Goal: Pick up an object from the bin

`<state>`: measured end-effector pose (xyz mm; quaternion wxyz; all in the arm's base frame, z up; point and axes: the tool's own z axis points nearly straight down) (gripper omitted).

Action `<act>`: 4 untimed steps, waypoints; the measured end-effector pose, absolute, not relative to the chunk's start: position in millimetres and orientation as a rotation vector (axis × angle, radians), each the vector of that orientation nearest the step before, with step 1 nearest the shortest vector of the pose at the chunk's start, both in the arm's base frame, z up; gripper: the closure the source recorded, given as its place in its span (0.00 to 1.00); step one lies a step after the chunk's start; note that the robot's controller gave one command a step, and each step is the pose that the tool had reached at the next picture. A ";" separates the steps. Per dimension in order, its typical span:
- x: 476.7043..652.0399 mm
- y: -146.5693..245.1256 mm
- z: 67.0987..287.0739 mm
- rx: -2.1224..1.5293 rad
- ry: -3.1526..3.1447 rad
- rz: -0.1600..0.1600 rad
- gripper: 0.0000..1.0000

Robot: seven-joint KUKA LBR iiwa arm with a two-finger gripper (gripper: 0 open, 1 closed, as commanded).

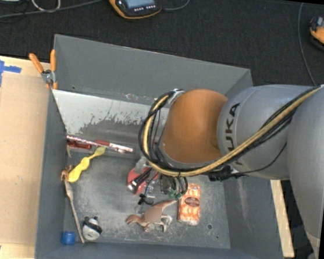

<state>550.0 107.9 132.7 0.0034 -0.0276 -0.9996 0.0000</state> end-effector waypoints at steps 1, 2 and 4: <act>521.7 78.1 121.5 -0.140 -3.129 -0.001 0.00; 566.8 72.6 118.5 -0.456 -3.105 -0.004 0.00; 521.7 54.7 85.6 -0.078 -3.139 -0.004 0.00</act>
Offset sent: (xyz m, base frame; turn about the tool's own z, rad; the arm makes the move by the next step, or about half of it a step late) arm 0.0406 -0.0400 -0.0165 0.3220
